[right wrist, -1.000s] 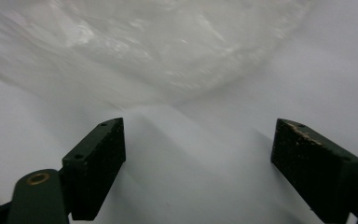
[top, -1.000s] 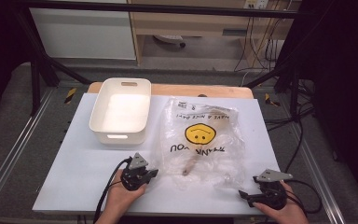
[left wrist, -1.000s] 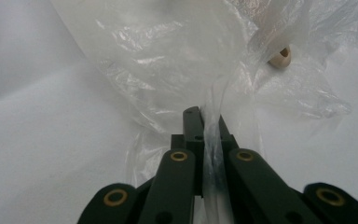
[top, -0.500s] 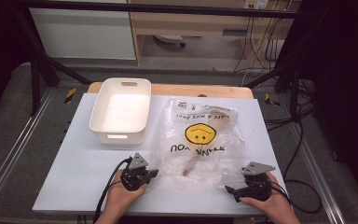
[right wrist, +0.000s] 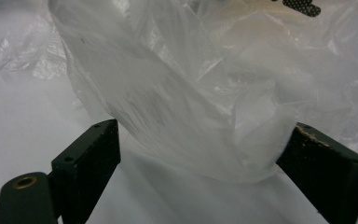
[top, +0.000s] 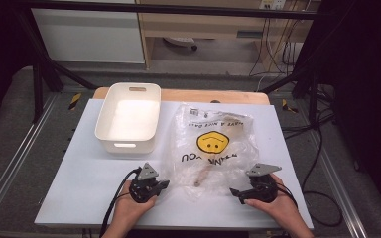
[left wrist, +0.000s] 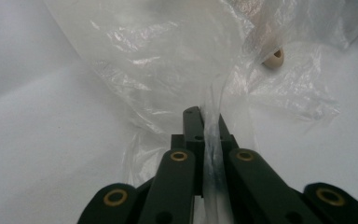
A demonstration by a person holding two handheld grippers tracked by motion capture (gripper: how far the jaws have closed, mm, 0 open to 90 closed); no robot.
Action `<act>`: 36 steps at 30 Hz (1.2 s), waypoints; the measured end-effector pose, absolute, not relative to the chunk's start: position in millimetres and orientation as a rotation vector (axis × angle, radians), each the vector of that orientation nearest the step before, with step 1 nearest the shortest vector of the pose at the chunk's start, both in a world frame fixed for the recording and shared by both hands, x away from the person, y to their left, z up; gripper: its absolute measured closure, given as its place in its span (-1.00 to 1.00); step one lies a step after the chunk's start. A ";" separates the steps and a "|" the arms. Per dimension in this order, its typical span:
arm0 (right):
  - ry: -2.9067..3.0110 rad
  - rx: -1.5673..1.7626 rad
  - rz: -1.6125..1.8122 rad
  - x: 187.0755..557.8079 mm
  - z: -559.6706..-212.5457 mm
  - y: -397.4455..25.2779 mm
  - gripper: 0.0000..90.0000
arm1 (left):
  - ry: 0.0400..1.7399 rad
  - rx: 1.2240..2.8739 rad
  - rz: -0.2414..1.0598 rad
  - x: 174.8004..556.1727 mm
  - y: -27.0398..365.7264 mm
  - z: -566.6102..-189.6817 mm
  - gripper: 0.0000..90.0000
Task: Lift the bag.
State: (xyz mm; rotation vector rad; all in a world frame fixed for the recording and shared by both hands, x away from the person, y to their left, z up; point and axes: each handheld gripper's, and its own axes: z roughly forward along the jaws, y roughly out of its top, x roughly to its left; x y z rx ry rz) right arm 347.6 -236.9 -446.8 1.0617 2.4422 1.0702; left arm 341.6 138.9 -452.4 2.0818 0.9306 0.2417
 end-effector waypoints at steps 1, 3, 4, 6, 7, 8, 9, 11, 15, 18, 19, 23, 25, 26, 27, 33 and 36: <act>2.446 1.069 1.076 348.9 -446.8 -235.3 -0.61 | 0.932 2.081 0.242 341.5 138.8 -452.4 1.00; 2.458 1.050 1.065 352.3 -447.5 -229.6 -0.50 | 0.930 2.080 0.240 341.3 139.1 -452.0 1.00; 2.462 1.042 1.060 353.4 -447.8 -227.5 -0.45 | 0.930 2.080 0.241 341.2 139.2 -451.7 1.00; 2.477 1.018 1.052 354.9 -447.5 -224.1 -0.27 | 0.929 2.078 0.241 341.2 139.7 -450.9 1.00; 2.483 1.013 1.056 355.4 -447.5 -222.7 -0.18 | 0.930 2.076 0.242 341.2 139.8 -450.7 1.00; 2.486 1.001 1.055 356.0 -447.4 -221.9 -0.09 | 0.931 2.075 0.242 341.4 139.9 -450.6 1.00; 2.492 0.987 1.056 356.3 -447.5 -220.6 -0.02 | 0.932 2.075 0.240 341.5 140.1 -450.5 1.00; 2.497 0.984 1.053 357.5 -447.1 -219.4 0.20 | 0.932 2.076 0.239 341.5 140.0 -450.7 1.00; 2.497 0.953 1.080 357.2 -444.2 -219.7 0.59 | 0.930 2.075 0.239 341.5 139.8 -450.3 1.00; 2.498 0.937 1.103 355.0 -442.1 -220.5 0.85 | 0.929 2.076 0.238 341.4 139.8 -450.0 1.00; 2.497 0.939 1.114 354.1 -440.7 -220.9 0.92 | 0.932 2.073 0.234 341.5 139.9 -449.7 1.00; 2.485 0.957 1.160 353.7 -433.4 -224.9 1.00 | 0.937 2.053 0.224 343.4 141.4 -444.2 1.00; 2.473 0.973 1.179 354.7 -429.0 -227.9 1.00 | 0.938 2.047 0.222 345.2 142.5 -439.7 1.00; 2.466 0.980 1.191 355.4 -427.0 -228.8 1.00 | 0.933 2.049 0.224 346.0 143.1 -437.6 1.00; 2.464 0.984 1.201 356.0 -425.4 -229.4 1.00 | 0.931 2.048 0.229 346.7 143.8 -434.4 1.00; 2.421 1.028 1.250 366.2 -414.0 -231.1 1.00 | 0.933 2.028 0.237 352.9 150.3 -419.3 1.00; 2.403 1.076 1.277 372.7 -409.1 -231.2 1.00 | 0.945 2.008 0.218 357.0 153.7 -415.3 1.00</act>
